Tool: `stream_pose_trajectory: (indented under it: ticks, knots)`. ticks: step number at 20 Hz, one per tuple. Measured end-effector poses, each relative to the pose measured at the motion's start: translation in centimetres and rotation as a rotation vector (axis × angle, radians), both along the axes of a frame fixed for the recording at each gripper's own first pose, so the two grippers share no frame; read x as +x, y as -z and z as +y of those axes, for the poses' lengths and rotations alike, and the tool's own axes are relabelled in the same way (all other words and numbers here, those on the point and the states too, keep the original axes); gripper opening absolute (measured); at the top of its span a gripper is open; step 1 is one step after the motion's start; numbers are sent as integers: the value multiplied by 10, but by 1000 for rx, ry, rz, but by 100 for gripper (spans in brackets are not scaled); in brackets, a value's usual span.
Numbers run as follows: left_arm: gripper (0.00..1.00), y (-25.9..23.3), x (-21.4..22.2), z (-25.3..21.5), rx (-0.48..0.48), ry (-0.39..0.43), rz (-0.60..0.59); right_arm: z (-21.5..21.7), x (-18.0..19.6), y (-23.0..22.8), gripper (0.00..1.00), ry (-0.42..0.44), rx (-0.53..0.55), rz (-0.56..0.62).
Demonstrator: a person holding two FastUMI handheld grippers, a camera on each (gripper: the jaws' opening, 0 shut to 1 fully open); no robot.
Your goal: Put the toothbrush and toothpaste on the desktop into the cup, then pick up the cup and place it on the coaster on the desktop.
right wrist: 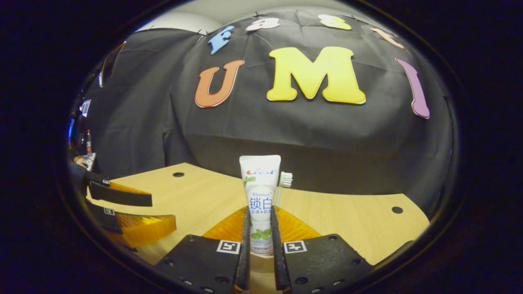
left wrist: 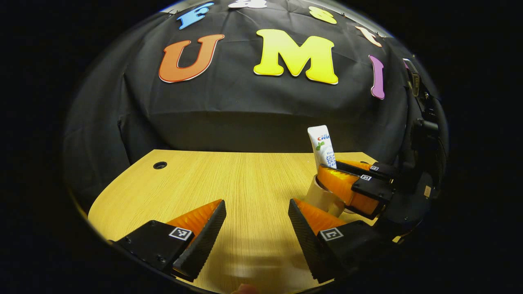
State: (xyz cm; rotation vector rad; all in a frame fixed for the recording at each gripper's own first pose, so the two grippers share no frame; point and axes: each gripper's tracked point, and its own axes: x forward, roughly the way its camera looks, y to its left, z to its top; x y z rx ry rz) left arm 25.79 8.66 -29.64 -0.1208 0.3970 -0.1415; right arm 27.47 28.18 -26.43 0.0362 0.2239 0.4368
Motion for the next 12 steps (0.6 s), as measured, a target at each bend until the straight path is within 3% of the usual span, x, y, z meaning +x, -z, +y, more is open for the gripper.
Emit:
stream_pose_trajectory:
  ticks: [12]
  knots:
    - [97, -15, -10, -22, -46, 11, 48, -43, -17, -42, 29, 43, 38, 62]
